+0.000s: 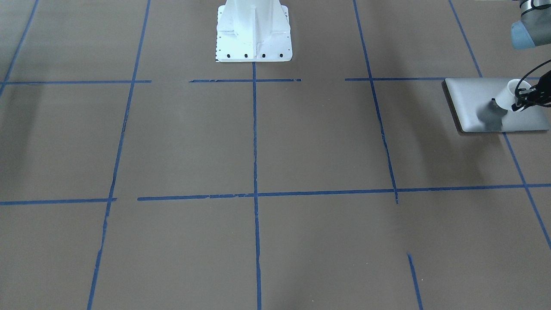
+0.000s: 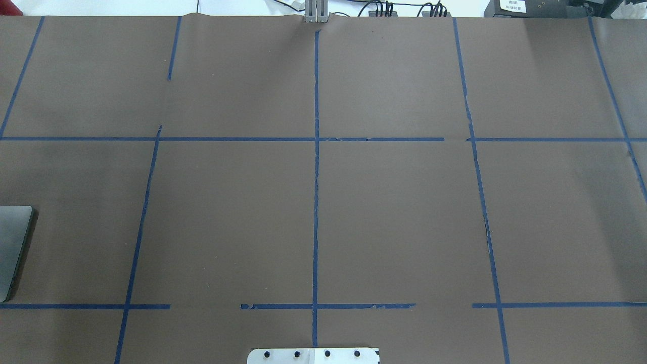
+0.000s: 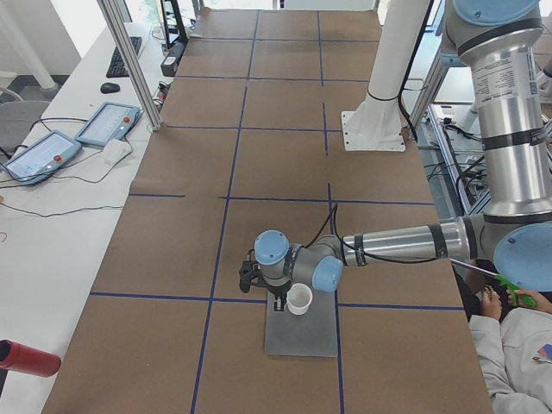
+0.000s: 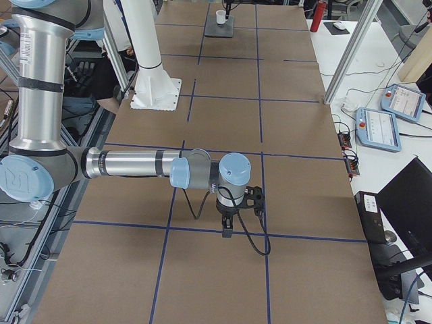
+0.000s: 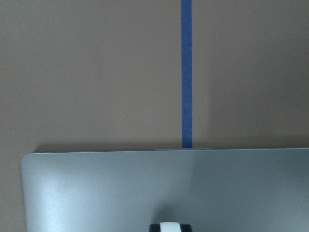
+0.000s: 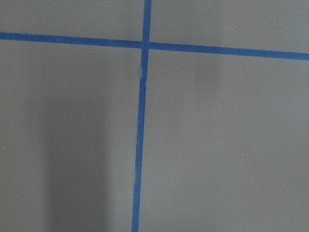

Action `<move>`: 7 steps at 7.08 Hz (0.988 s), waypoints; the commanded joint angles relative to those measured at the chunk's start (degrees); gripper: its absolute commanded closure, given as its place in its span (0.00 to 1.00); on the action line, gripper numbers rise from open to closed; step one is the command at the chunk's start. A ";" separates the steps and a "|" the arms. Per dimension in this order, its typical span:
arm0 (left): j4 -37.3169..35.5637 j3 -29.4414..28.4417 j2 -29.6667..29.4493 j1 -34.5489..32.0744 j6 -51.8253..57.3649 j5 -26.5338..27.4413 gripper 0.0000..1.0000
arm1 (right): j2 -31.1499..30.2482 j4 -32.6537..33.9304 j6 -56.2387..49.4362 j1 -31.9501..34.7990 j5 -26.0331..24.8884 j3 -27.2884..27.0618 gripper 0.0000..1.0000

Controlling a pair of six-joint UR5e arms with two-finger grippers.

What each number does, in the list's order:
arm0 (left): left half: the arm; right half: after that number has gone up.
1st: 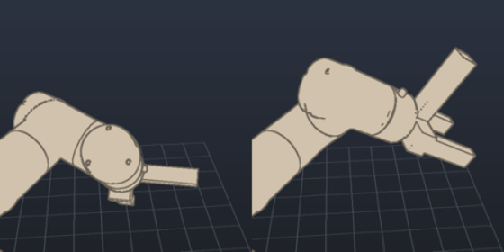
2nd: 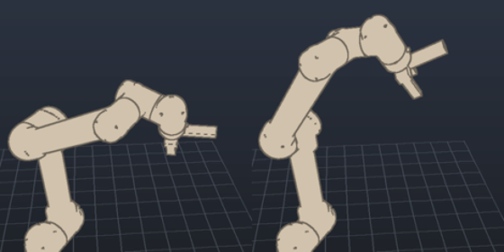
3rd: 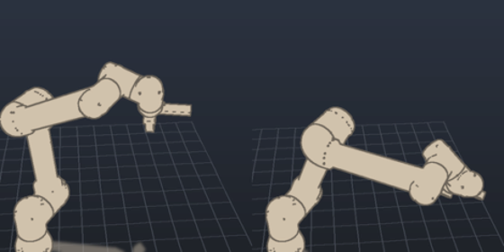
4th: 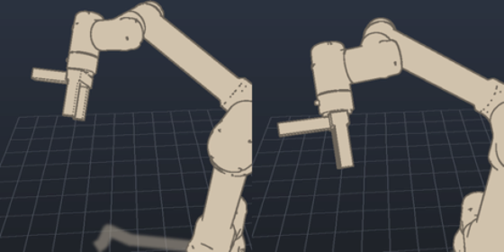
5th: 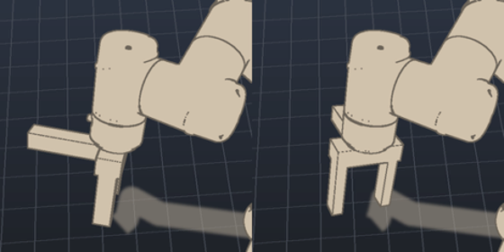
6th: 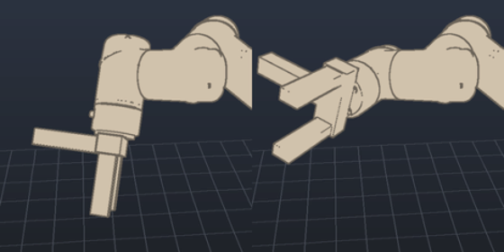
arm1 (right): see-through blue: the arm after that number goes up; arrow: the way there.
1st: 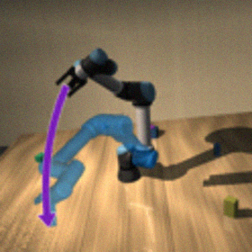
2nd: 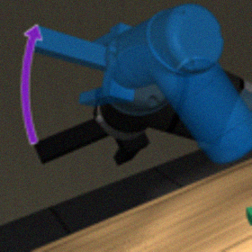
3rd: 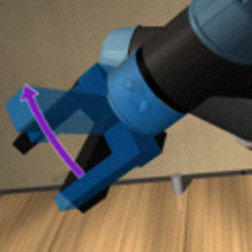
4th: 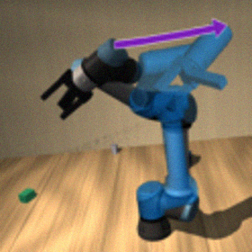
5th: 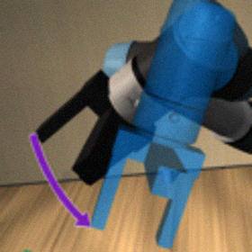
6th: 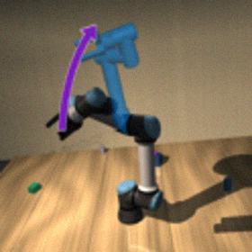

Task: Place cup on laptop
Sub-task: 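Lower the held cup onto the silver laptop lid with the left gripper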

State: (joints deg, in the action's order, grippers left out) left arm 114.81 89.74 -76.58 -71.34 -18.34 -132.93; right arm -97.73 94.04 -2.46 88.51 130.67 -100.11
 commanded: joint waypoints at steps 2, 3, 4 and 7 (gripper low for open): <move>-0.11 0.00 0.03 1.72 -0.03 -0.13 1.00 | 0.00 0.00 0.00 0.00 0.02 0.00 0.00; -0.20 -0.09 0.03 1.81 0.05 -0.05 1.00 | 0.00 0.00 0.00 0.00 0.02 0.00 0.00; -0.12 -0.09 0.03 1.90 0.06 0.04 0.73 | 0.00 0.00 0.00 0.00 -0.07 0.00 0.00; -0.90 0.26 0.03 1.82 0.40 0.04 0.11 | 0.00 0.00 0.00 0.00 0.02 0.00 0.00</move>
State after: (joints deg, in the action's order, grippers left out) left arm 114.36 89.69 -76.55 -69.46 -18.20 -132.78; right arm -97.73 94.04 -2.46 88.51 130.69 -100.11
